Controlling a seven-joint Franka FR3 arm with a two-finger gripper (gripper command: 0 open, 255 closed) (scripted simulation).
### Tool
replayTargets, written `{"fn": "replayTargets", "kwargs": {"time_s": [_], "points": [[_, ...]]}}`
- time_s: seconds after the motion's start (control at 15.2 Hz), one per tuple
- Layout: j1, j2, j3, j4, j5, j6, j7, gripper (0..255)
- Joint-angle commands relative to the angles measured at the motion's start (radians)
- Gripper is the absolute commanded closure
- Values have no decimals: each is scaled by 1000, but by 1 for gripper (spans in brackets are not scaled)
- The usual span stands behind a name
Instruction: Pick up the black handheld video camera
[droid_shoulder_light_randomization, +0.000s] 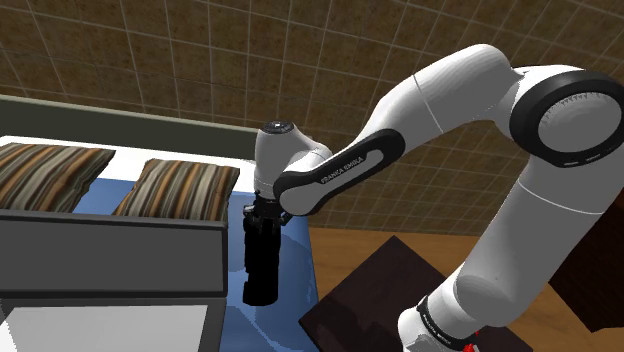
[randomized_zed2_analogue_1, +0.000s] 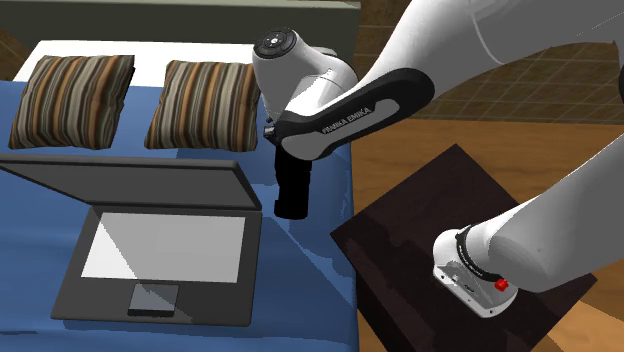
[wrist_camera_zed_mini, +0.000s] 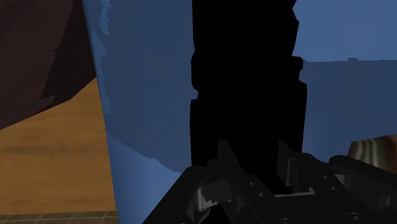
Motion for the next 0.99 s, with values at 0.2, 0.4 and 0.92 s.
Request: {"fn": "replayTargets", "kwargs": {"time_s": [0.2, 0.4, 0.92], "points": [[0, 0, 0, 0, 0, 0, 0, 255], [-5, -22, 7, 5, 21, -24, -15, 255], [-17, -110, 23, 32, 96, -122, -70, 255]]}}
